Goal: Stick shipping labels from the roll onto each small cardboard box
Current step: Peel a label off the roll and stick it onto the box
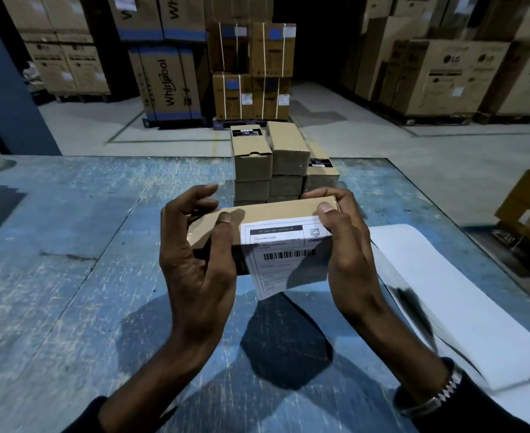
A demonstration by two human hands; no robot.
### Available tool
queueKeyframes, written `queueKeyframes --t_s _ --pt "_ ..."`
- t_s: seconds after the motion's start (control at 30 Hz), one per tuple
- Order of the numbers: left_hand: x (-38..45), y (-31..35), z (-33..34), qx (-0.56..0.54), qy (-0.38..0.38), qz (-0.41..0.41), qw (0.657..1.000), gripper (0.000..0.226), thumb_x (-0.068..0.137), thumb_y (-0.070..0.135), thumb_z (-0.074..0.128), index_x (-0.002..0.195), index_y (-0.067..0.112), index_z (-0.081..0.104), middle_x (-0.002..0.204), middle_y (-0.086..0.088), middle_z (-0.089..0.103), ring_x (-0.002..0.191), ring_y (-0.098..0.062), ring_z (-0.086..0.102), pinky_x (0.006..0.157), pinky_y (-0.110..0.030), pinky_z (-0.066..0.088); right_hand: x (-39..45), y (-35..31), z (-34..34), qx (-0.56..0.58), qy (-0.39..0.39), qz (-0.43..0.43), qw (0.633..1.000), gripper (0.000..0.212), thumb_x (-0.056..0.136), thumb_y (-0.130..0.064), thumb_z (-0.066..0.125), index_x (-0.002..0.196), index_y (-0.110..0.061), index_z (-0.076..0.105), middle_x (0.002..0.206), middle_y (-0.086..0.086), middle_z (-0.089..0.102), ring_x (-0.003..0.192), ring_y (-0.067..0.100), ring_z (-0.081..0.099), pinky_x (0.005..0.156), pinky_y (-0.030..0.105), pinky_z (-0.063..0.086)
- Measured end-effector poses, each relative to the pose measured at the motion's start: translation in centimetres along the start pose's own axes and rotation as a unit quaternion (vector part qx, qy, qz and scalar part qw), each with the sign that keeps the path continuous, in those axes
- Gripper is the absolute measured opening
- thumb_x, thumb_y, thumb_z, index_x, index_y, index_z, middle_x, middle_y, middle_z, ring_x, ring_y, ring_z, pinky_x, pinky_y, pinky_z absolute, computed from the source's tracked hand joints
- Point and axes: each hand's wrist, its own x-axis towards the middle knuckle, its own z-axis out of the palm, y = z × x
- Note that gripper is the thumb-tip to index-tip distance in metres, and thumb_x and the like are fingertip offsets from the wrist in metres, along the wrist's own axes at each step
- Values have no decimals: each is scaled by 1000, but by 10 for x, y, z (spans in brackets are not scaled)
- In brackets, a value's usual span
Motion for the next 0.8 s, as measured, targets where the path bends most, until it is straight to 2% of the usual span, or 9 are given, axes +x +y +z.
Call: queueKeyframes --t_s 0.07,0.13,0.2,0.27,0.33,0.47,0.57,0.7,0.8 --pt "1 0 0 6 4 6 1000 36 105 -8 54 132 16 58 122 -16 62 116 -16 63 87 -18 54 1 0 0 13 3 10 1000 32 105 -33 32 111 -21 60 90 -9 73 84 9 66 70 20 47" --pt "2 -2 -1 -16 8 0 1000 26 107 3 55 129 16 62 124 -15 62 115 -15 65 85 -24 58 1 1 1 20 -11 16 1000 33 106 -42 33 111 -24 60 92 -7 74 86 11 68 74 23 49" --pt "3 -1 -3 -30 -8 -8 999 14 105 28 64 119 28 66 125 -9 60 113 -21 69 77 -39 65 -2 -2 1 6 -35 15 999 34 99 -57 47 110 -27 59 93 -8 73 84 8 67 73 21 51" --pt "5 0 -5 7 -32 19 999 18 96 43 74 111 36 66 122 -5 58 113 -20 67 78 -43 65 -4 -3 1 -1 -42 9 999 37 92 -54 68 111 -25 57 93 -13 71 83 2 68 70 16 52" --pt "5 0 -6 17 -42 23 999 23 92 42 79 111 36 66 122 -5 58 115 -21 67 77 -42 65 -3 -1 0 -10 -34 2 999 33 92 -39 74 112 -21 56 93 -14 70 85 3 70 68 16 54" --pt "7 -6 -6 -7 -37 -29 999 21 99 14 73 118 20 65 125 -10 63 114 -25 68 73 -25 63 -1 2 0 -13 -22 11 1000 20 99 -35 55 111 -19 58 90 -17 71 83 -2 67 68 13 50" --pt "11 -7 -6 -15 -64 -26 997 11 102 17 69 111 22 67 121 -8 64 111 -24 69 70 -37 66 1 4 0 -12 -3 55 998 30 100 -43 41 111 -22 60 90 -11 73 80 -3 64 68 12 47" --pt "20 -12 -12 88 -177 80 977 27 98 45 69 106 20 76 120 1 63 122 -24 62 85 -40 64 8 9 -4 17 38 184 982 46 103 -57 39 111 -20 65 101 9 77 90 14 69 79 36 47" --pt "30 -14 -21 176 -282 224 916 46 95 51 73 119 12 76 124 -3 66 119 -22 62 94 -43 59 11 11 -10 54 34 265 962 48 109 -57 41 107 -15 64 95 10 80 88 21 75 82 42 52"
